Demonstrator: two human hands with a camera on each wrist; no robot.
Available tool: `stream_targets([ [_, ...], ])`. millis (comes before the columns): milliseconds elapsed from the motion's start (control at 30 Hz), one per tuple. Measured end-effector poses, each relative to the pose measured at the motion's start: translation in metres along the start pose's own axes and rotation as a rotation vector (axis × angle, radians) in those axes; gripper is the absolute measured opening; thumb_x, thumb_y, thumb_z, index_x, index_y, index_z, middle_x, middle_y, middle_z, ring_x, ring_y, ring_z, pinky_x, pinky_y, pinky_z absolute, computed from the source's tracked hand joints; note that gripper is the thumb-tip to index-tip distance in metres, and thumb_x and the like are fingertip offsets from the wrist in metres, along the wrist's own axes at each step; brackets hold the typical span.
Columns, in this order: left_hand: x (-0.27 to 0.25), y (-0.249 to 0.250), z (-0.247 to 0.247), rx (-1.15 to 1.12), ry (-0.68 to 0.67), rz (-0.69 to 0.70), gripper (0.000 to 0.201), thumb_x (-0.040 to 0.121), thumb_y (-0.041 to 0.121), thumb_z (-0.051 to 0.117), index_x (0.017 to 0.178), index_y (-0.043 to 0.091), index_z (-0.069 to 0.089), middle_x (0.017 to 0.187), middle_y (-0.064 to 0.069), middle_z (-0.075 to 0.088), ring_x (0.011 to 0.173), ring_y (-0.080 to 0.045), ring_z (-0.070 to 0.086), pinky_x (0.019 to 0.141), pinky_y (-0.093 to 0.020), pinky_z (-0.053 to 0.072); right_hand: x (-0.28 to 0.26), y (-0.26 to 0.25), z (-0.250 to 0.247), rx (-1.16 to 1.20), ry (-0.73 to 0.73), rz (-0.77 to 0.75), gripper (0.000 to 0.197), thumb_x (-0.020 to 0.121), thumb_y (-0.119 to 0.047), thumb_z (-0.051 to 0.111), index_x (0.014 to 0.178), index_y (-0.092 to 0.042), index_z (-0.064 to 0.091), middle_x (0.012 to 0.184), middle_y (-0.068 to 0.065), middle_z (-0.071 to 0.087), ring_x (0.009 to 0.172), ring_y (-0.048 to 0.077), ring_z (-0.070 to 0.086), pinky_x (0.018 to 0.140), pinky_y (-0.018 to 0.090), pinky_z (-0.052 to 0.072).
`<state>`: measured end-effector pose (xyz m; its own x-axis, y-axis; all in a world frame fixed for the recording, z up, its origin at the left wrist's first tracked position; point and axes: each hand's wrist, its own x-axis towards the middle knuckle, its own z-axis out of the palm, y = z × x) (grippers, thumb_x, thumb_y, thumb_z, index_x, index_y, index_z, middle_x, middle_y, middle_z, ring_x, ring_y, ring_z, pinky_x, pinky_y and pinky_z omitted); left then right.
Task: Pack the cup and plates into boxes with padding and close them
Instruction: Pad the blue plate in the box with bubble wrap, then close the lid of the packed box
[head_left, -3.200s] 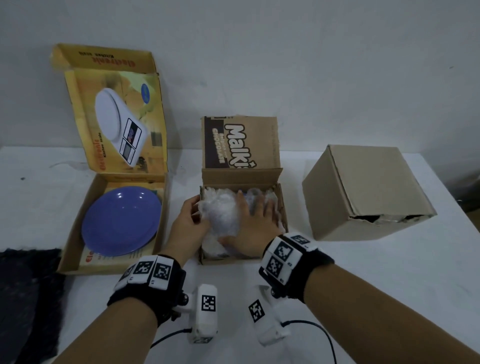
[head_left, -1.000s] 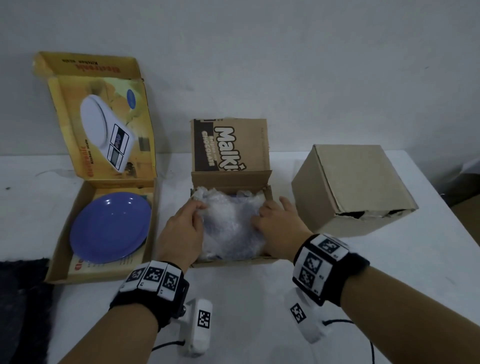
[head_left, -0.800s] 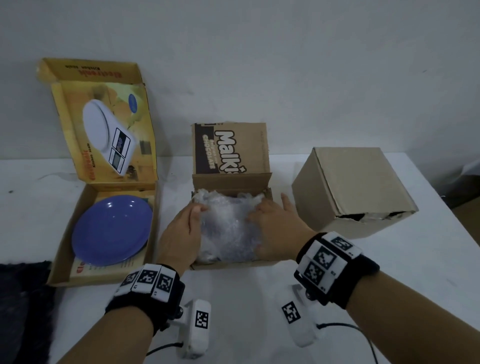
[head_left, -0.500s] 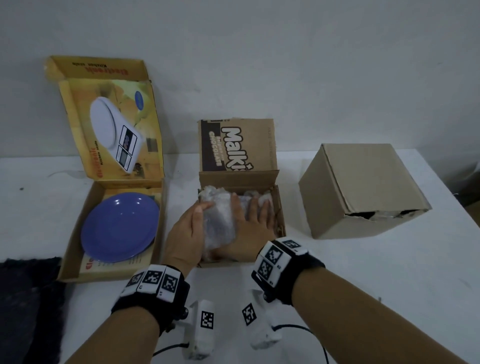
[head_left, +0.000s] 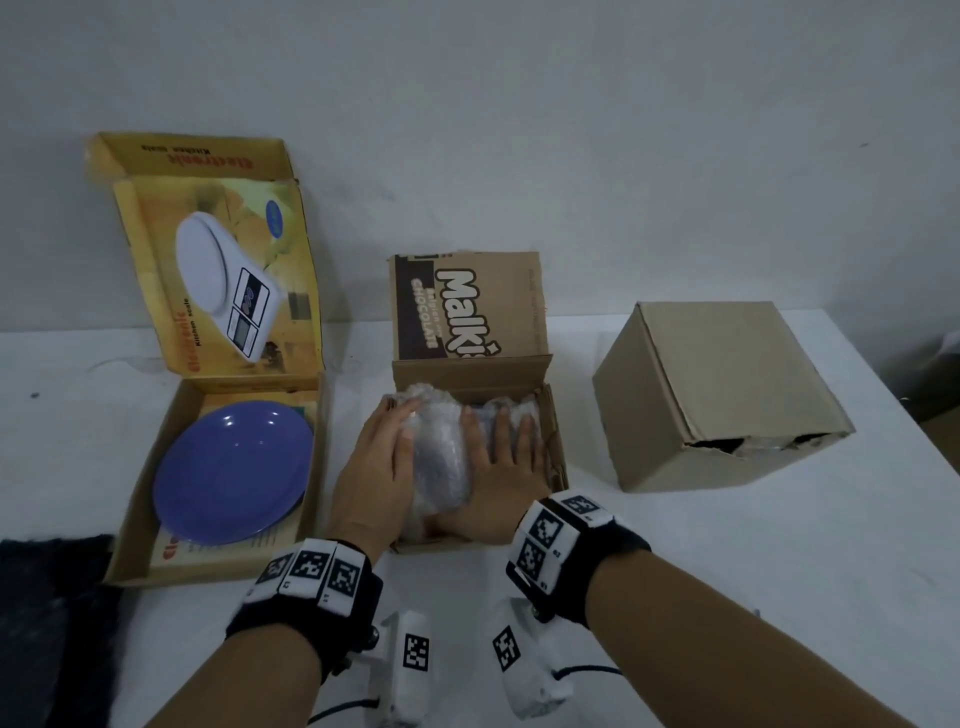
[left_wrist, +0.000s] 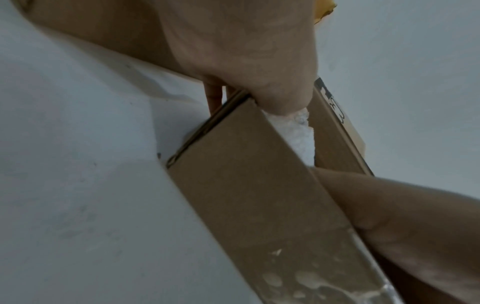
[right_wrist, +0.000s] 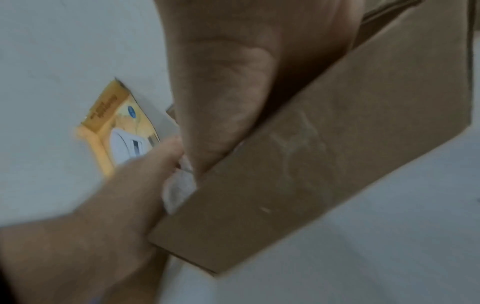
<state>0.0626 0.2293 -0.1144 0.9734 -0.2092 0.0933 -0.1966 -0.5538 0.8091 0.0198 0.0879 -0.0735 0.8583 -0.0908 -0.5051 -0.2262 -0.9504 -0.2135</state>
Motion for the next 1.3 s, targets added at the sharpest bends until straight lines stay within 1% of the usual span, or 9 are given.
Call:
stream_targets([
  [300, 0.004, -0.010, 0.001, 0.146, -0.078, 0.005, 0.041, 0.102, 0.034, 0.027, 0.140, 0.036, 0.039, 0.156, 0.004, 0.027, 0.140, -0.015, 0.031, 0.105, -0.029, 0.031, -0.002, 0.003, -0.013, 0.245, -0.021, 0.016, 0.100, 0.080, -0.071, 0.048, 0.148, -0.033, -0.015, 0.155, 0.012, -0.027, 0.142, 0.031, -0.025, 0.116, 0.049, -0.004],
  [433, 0.003, -0.001, -0.002, 0.153, -0.071, 0.009, 0.042, 0.101, 0.031, 0.030, 0.142, 0.037, 0.036, 0.159, 0.006, 0.016, 0.134, -0.021, 0.041, 0.096, -0.034, 0.042, 0.000, 0.017, -0.032, 0.433, 0.188, -0.019, 0.061, 0.097, -0.038, 0.038, 0.150, -0.021, 0.015, 0.156, 0.015, 0.013, 0.141, 0.035, 0.021, 0.112, 0.042, 0.024],
  [633, 0.001, 0.000, -0.002, 0.264, -0.087, 0.008, 0.046, 0.100, 0.029, 0.031, 0.145, 0.037, 0.029, 0.161, 0.005, -0.003, 0.107, -0.030, 0.058, 0.066, -0.031, 0.046, -0.002, 0.031, -0.048, 0.355, 0.068, -0.037, 0.058, 0.092, -0.014, 0.041, 0.147, -0.023, 0.023, 0.146, 0.018, 0.038, 0.123, 0.036, 0.048, 0.102, 0.039, 0.041],
  [733, 0.004, 0.007, -0.003, 0.320, -0.137, -0.062, 0.045, 0.101, 0.032, 0.028, 0.146, 0.038, 0.027, 0.161, 0.003, -0.004, 0.121, -0.030, 0.049, 0.083, -0.037, 0.047, -0.006, 0.031, -0.074, 0.348, 0.491, -0.005, 0.037, 0.090, -0.012, 0.045, 0.127, -0.014, 0.045, 0.122, 0.011, 0.052, 0.106, 0.030, 0.055, 0.087, 0.037, 0.048],
  [833, 0.007, 0.014, -0.005, 0.366, -0.202, -0.133, 0.045, 0.102, 0.036, 0.024, 0.147, 0.038, 0.025, 0.161, 0.002, -0.004, 0.133, -0.032, 0.036, 0.100, -0.043, 0.038, -0.005, 0.027, -0.096, 0.337, 0.827, -0.092, 0.040, 0.093, -0.021, 0.050, 0.130, -0.010, 0.039, 0.128, 0.012, 0.043, 0.114, 0.027, 0.047, 0.092, 0.035, 0.043],
  [967, 0.002, 0.014, -0.008, 0.183, -0.098, -0.066, 0.040, 0.101, 0.036, 0.028, 0.138, 0.036, 0.043, 0.161, 0.005, 0.005, 0.131, -0.013, 0.038, 0.097, -0.033, 0.039, 0.010, 0.036, -0.100, 0.884, 0.387, 0.068, 0.084, 0.086, -0.059, 0.044, 0.151, -0.024, 0.004, 0.153, 0.009, 0.028, 0.136, 0.027, 0.036, 0.113, 0.044, 0.029],
  [1100, -0.008, 0.018, -0.009, -0.100, 0.202, -0.035, 0.035, 0.101, 0.027, 0.035, 0.134, 0.019, 0.046, 0.130, 0.021, 0.046, 0.101, 0.008, 0.046, 0.080, -0.015, 0.037, 0.011, 0.055, -0.086, 1.131, 0.468, 0.080, 0.075, 0.075, -0.075, 0.028, 0.119, -0.022, 0.058, 0.125, 0.006, 0.062, 0.116, 0.023, 0.057, 0.104, 0.047, 0.041],
  [1200, -0.007, 0.020, -0.009, -0.400, 0.204, -0.124, 0.032, 0.104, 0.025, 0.029, 0.122, 0.018, 0.055, 0.114, 0.019, 0.058, 0.105, -0.008, 0.058, 0.083, -0.023, 0.045, -0.007, 0.066, -0.076, 1.100, 0.486, 0.080, 0.050, 0.096, -0.058, 0.024, 0.081, -0.030, 0.063, 0.108, 0.001, 0.066, 0.109, 0.022, 0.060, 0.102, 0.044, 0.043],
  [1300, 0.000, 0.021, -0.014, -0.739, 0.105, -0.357, 0.043, 0.104, 0.036, 0.022, 0.105, 0.026, 0.063, 0.105, 0.011, 0.065, 0.102, -0.017, 0.060, 0.075, -0.028, 0.048, -0.022, 0.075, -0.069, 1.042, 0.406, 0.030, 0.051, 0.098, -0.052, 0.029, 0.086, -0.025, 0.071, 0.101, -0.003, 0.067, 0.100, 0.015, 0.060, 0.090, 0.034, 0.044],
])
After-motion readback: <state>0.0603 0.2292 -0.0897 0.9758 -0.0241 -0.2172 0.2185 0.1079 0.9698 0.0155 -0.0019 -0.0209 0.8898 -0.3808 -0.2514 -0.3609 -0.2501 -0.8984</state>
